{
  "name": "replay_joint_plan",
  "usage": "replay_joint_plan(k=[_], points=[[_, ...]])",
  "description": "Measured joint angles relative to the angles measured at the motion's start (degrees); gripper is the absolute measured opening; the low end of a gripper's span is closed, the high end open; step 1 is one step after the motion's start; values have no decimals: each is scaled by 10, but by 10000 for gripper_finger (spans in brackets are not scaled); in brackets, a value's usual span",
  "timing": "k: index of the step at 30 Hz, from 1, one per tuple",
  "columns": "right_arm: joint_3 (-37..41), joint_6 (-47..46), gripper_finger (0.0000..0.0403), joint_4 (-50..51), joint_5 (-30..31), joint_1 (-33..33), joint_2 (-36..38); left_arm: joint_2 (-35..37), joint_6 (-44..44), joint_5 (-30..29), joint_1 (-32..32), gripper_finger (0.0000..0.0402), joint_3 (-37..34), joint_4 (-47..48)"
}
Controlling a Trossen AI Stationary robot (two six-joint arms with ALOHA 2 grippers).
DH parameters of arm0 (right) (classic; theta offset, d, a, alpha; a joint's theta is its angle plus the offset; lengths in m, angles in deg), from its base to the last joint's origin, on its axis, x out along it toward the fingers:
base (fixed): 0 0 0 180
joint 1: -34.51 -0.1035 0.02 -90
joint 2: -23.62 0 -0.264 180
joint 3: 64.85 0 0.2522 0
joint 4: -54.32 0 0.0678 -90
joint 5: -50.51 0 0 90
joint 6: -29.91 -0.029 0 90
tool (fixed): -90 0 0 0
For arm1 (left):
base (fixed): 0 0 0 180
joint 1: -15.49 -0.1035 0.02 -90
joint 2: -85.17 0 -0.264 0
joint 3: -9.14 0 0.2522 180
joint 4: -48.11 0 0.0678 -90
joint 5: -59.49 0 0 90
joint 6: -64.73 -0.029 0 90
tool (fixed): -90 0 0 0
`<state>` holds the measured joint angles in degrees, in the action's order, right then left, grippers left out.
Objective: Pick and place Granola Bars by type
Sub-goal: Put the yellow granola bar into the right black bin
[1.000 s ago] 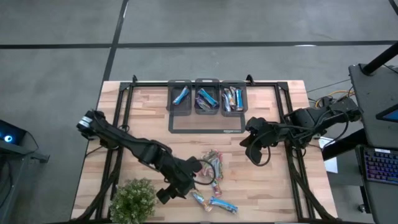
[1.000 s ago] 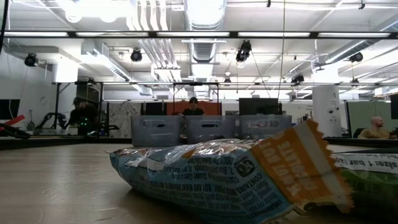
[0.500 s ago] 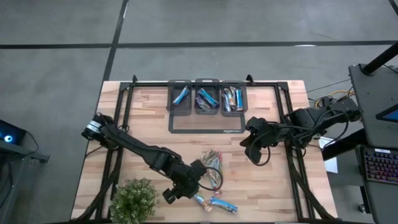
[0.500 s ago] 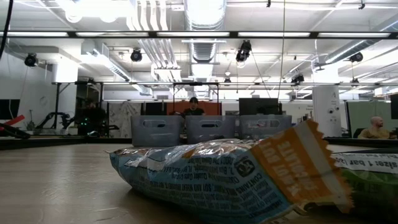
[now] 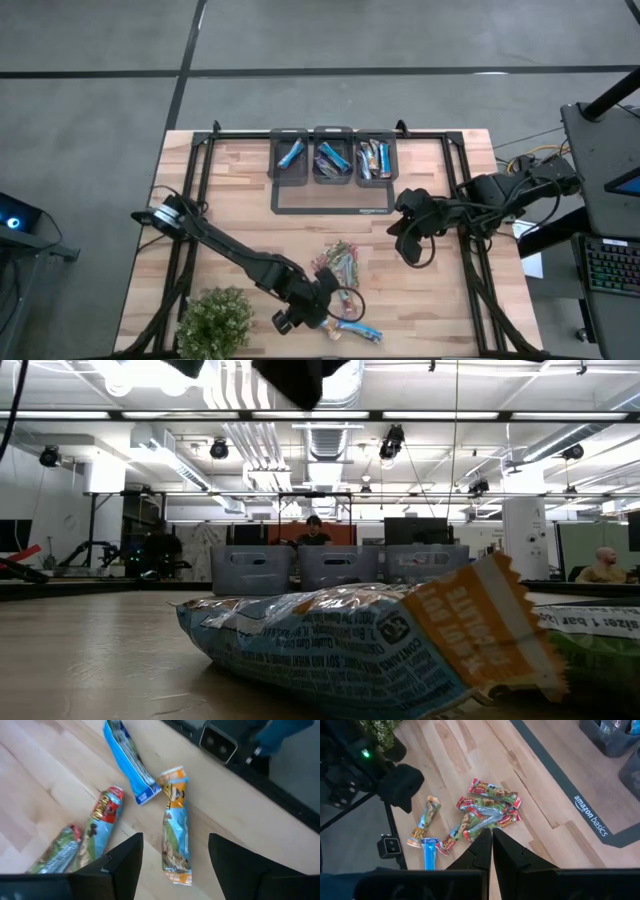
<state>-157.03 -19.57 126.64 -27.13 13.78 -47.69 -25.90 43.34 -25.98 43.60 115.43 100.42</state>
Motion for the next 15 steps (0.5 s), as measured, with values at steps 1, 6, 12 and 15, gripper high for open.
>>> replay_joint_plan(k=[1,6,12,15], points=[[0,1,8,0,0,0,0,-5,1,-1,1,209,0,1],[2,4,8,1,0,0,0,-37,1,-17,5,209,0,0],[7,4,8,1,1,0,0,-67,5,-23,5,209,0,2],[10,4,8,1,2,0,0,-76,5,-28,6,209,0,4]])
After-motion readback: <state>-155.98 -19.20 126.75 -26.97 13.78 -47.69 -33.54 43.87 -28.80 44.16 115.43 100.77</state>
